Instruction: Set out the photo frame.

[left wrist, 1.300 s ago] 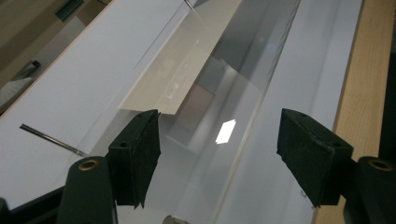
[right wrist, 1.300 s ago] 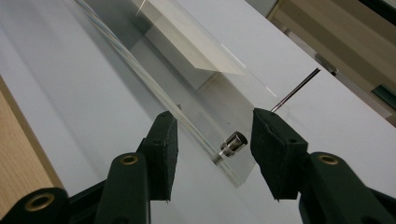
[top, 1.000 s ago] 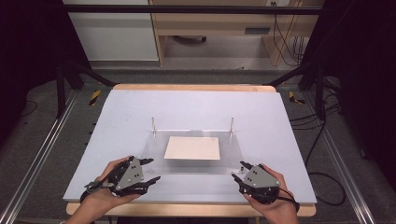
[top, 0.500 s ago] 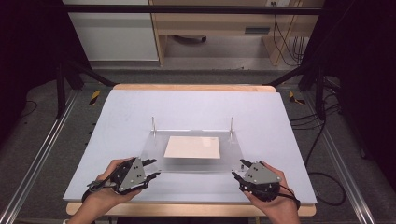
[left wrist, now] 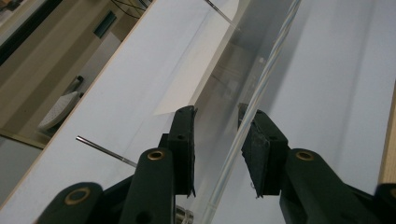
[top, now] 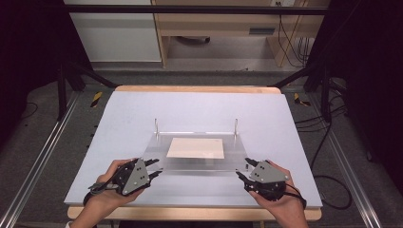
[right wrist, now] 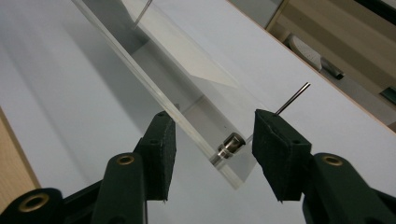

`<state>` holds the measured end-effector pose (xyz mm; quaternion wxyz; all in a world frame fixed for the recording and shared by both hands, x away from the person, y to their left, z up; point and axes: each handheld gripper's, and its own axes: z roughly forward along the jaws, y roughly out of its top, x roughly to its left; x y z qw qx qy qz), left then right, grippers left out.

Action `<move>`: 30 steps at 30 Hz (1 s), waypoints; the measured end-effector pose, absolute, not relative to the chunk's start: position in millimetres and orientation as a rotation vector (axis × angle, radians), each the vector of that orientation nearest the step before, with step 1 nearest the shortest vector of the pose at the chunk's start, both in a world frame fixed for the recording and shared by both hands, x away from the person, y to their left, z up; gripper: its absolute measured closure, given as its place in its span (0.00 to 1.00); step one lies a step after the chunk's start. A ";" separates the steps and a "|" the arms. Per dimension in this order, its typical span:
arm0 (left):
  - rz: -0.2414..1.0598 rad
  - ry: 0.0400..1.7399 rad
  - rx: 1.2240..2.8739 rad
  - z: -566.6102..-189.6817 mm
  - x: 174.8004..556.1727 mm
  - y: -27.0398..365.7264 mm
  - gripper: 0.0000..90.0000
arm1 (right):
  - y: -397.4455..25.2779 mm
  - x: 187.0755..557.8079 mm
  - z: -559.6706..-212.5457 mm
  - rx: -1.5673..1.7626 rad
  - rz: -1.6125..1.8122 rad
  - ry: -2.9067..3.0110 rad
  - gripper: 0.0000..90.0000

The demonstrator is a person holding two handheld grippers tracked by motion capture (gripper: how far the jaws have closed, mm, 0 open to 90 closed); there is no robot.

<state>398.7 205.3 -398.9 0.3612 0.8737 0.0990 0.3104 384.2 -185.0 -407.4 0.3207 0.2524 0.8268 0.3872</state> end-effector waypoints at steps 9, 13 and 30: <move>0.799 0.277 2.235 -395.1 400.6 207.0 0.73 | -181.3 395.4 -413.3 0.613 0.983 2.147 0.65; 0.794 0.284 2.234 -390.3 401.5 207.5 0.73 | -179.1 396.1 -407.8 0.617 0.964 2.143 0.67; 0.780 0.304 2.212 -362.7 421.6 209.6 0.76 | -182.2 419.3 -374.4 0.672 1.006 2.230 0.68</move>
